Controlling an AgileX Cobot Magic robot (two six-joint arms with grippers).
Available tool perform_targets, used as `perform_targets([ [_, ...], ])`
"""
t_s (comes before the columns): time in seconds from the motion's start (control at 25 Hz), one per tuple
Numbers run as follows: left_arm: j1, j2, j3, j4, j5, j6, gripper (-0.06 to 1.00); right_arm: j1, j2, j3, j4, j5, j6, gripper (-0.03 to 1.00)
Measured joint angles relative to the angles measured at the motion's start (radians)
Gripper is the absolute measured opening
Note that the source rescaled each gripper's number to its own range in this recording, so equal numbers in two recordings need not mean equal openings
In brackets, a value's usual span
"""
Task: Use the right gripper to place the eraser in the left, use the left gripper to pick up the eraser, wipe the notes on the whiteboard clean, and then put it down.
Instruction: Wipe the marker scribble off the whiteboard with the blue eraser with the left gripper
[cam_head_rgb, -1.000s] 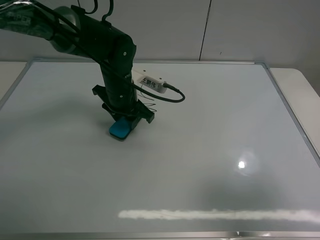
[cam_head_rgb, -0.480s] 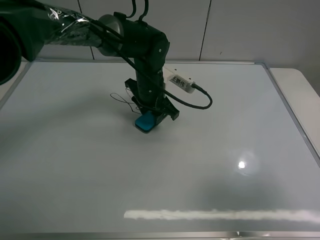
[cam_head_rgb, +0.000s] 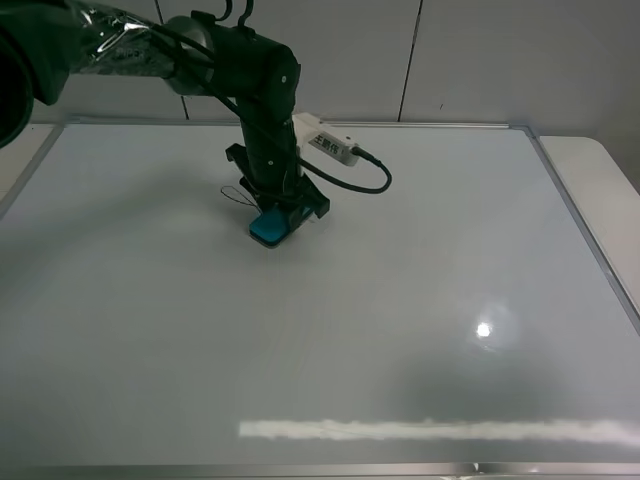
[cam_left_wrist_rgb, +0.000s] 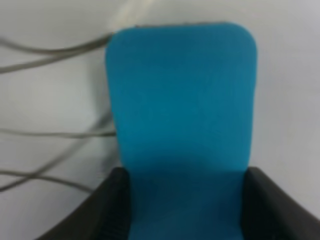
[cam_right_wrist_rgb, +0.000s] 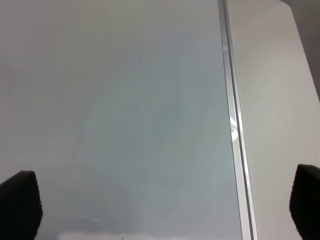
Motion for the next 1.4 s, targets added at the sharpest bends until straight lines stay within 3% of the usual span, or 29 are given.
perform_targets([
  [0.44, 0.263, -0.003, -0.002, 0.007, -0.080, 0.064, 0.01, 0.000, 0.000, 0.000, 0.000, 0.000, 0.000, 1.00],
  [0.64, 0.311, -0.003, -0.009, 0.007, -0.079, 0.079, 0.01, 0.000, 0.000, 0.000, 0.000, 0.000, 0.000, 1.00],
  [0.92, 0.239, -0.003, -0.009, 0.051, -0.081, 0.083, 0.01, 0.000, 0.000, 0.000, 0.000, 0.000, 0.000, 1.00],
  [1.4, -0.069, 0.024, -0.012, -0.076, -0.125, 0.086, 0.01, 0.000, 0.000, 0.000, 0.000, 0.000, 0.000, 1.00],
])
